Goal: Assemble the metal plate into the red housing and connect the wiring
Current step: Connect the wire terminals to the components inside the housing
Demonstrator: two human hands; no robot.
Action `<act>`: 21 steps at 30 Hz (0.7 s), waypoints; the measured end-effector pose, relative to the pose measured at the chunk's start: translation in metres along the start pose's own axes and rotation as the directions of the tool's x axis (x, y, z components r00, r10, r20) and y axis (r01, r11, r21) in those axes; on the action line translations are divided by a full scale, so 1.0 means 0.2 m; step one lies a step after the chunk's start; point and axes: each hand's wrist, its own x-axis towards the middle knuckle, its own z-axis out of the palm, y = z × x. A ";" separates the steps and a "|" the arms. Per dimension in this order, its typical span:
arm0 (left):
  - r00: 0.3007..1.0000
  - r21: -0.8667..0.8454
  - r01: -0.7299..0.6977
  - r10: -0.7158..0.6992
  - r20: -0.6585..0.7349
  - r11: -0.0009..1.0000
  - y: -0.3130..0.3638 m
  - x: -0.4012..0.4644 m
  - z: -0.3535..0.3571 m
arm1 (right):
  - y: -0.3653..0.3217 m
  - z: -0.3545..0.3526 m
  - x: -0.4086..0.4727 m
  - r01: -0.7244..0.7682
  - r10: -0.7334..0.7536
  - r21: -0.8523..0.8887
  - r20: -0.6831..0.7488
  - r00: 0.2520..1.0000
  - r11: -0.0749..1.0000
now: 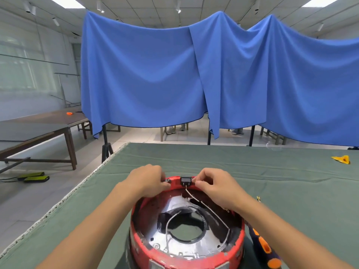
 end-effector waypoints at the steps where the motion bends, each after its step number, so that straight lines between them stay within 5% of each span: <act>1: 0.999 0.021 0.031 -0.031 0.038 0.999 -0.01 0.00 -0.02 | 0.00 0.00 0.01 0.011 -0.012 0.010 0.011 1.000 1.000; 5: 0.991 0.045 0.102 -0.105 0.081 0.994 0.03 -0.02 0.01 | -0.04 0.00 0.06 0.006 -0.006 0.004 0.019 1.000 1.000; 9: 0.989 -0.094 -0.028 0.014 -0.146 0.995 0.07 -0.03 0.13 | -0.07 0.04 0.06 -0.002 0.001 -0.011 -0.052 0.999 1.000; 14: 0.969 -0.027 0.018 -0.024 -0.246 0.999 0.08 -0.05 0.13 | -0.10 0.11 -0.02 0.130 -0.172 -0.337 -0.098 0.980 0.933; 21: 0.967 -0.011 0.045 -0.046 -0.252 0.999 0.15 -0.10 0.16 | -0.14 0.14 -0.04 0.039 -0.067 -0.440 -0.050 0.996 0.897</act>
